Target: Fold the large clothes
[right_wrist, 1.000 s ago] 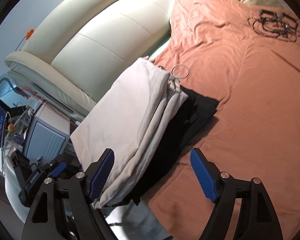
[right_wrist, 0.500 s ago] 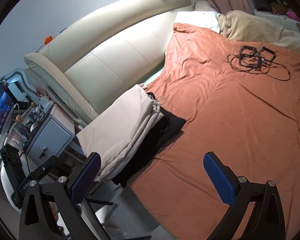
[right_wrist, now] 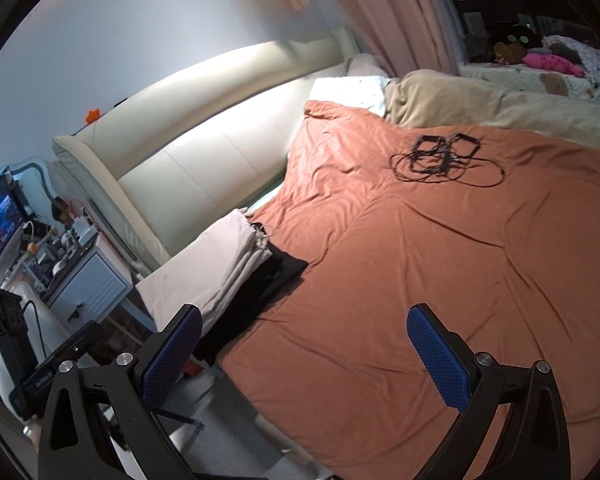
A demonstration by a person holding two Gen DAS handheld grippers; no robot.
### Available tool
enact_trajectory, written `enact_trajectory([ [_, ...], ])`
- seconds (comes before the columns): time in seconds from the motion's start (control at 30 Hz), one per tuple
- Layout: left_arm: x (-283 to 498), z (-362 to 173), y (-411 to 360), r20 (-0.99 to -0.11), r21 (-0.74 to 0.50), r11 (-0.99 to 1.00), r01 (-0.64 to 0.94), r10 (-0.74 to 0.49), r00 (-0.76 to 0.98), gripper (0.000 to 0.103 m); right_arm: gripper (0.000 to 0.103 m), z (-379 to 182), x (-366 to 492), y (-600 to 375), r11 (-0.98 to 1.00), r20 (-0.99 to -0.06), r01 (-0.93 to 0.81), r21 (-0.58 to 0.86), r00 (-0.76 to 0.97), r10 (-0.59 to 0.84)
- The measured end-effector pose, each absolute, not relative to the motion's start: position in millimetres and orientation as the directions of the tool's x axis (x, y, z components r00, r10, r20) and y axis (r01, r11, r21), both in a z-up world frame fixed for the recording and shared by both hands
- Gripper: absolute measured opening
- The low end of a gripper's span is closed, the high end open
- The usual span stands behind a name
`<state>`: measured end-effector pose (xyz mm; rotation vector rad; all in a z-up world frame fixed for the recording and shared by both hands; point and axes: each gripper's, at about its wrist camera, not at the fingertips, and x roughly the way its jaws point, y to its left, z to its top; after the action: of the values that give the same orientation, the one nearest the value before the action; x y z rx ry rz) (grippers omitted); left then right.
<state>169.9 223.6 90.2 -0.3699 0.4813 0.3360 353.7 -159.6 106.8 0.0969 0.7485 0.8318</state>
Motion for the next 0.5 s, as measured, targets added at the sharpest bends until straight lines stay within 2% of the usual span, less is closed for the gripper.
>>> enact_trajectory([
  [0.5, 120.3, 90.5, 125.6, -0.453, -0.203, 0.949, -0.242, 0.128, 0.882, 0.101, 0.103, 123.8, 262.1, -263.0, 0.777, -0.505, -0.582, 0.239, 0.609, 0.612],
])
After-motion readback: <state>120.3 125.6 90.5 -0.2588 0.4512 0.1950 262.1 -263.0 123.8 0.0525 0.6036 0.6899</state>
